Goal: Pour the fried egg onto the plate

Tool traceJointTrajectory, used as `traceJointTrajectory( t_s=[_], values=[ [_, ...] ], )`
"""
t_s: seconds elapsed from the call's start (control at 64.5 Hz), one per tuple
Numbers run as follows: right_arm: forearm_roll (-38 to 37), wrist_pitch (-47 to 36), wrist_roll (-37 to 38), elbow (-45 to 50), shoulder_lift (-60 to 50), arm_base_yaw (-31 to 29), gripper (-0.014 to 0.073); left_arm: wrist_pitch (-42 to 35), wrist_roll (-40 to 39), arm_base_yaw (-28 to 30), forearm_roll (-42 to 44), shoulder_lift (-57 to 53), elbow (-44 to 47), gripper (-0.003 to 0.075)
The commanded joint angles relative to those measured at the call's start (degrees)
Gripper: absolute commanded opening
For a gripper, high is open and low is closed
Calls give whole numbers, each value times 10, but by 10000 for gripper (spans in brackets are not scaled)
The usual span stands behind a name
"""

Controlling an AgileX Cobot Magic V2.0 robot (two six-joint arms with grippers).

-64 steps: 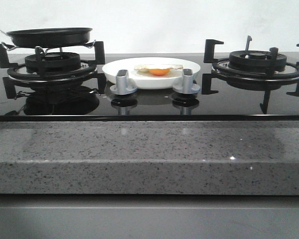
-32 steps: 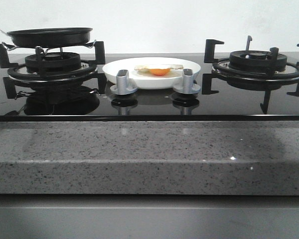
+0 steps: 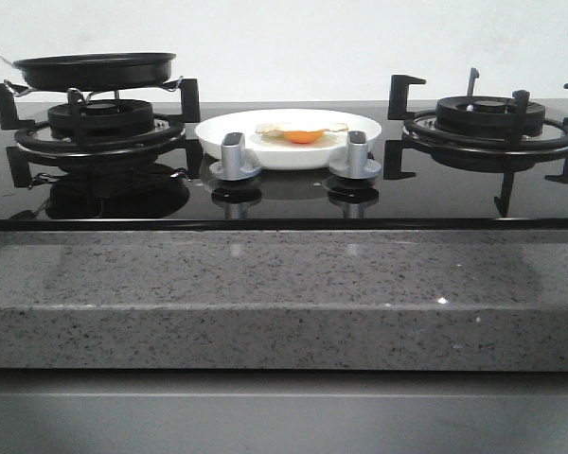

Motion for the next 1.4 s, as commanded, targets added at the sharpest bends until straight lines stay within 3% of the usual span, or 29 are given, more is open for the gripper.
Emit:
traceJointTrajectory(
  t_s=[0.0, 0.372, 1.381],
  values=[
    [0, -73, 0, 31, -65, -3, -67, -32, -3, -4, -14, 1, -15, -19],
    [0, -153, 0, 142, -262, -3, -67, -32, -3, -4, -14, 1, -15, -19],
    [0, -155, 0, 142, -264, -3, -67, -32, -3, -4, -14, 1, -15, -19]
  ],
)
